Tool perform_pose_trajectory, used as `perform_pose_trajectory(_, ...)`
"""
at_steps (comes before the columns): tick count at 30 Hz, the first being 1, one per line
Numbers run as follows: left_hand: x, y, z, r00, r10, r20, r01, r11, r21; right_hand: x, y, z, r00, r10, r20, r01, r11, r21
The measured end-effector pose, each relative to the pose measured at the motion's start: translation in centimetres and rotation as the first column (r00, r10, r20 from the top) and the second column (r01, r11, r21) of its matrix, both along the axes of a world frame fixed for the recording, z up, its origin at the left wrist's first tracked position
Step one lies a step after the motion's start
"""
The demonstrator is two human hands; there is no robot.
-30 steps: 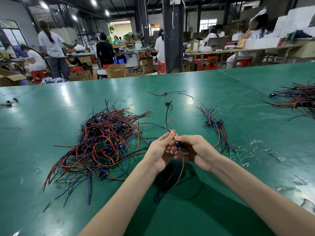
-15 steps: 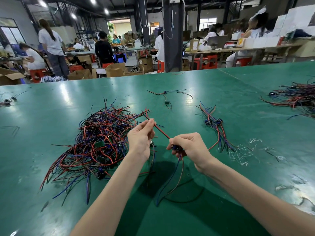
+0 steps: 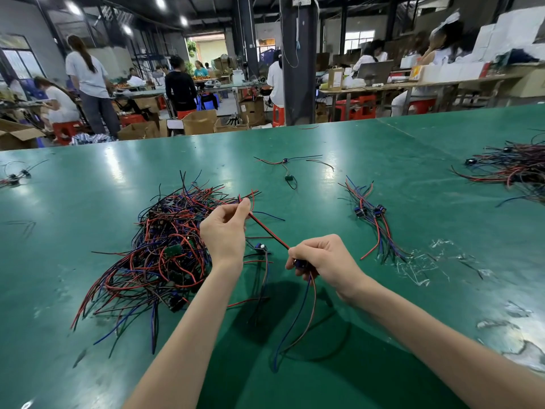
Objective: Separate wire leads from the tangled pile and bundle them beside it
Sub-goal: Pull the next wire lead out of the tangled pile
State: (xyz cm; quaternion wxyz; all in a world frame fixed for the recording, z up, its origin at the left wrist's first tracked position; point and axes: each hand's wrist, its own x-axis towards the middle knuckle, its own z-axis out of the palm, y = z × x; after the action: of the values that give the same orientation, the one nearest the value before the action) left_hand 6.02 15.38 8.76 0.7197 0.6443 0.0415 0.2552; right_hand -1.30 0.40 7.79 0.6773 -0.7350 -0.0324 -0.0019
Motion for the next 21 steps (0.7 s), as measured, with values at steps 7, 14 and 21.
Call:
perform_pose_trajectory(7,-0.8,0.1,1.7,0.865,-0.465,-0.190,0.291,0.771,-0.567,0.5,-0.5,-0.4,0.997,-0.065,-0.044,0.060,0.993,-0.105)
perform_pose_trajectory(14,-1.6,0.0,2.7,0.687,-0.726,-0.041,0.465,0.482,-0.743,0.6,-0.8,-0.3,0.997,-0.071,-0.028,0.069,0.995,-0.071)
perform_pose_trajectory(21,-1.4,0.1,2.2,0.765,-0.638,-0.083,0.462,0.635,-0.620,0.8,-1.3,-0.4,0.994,-0.063,-0.086,0.057,0.996,-0.068)
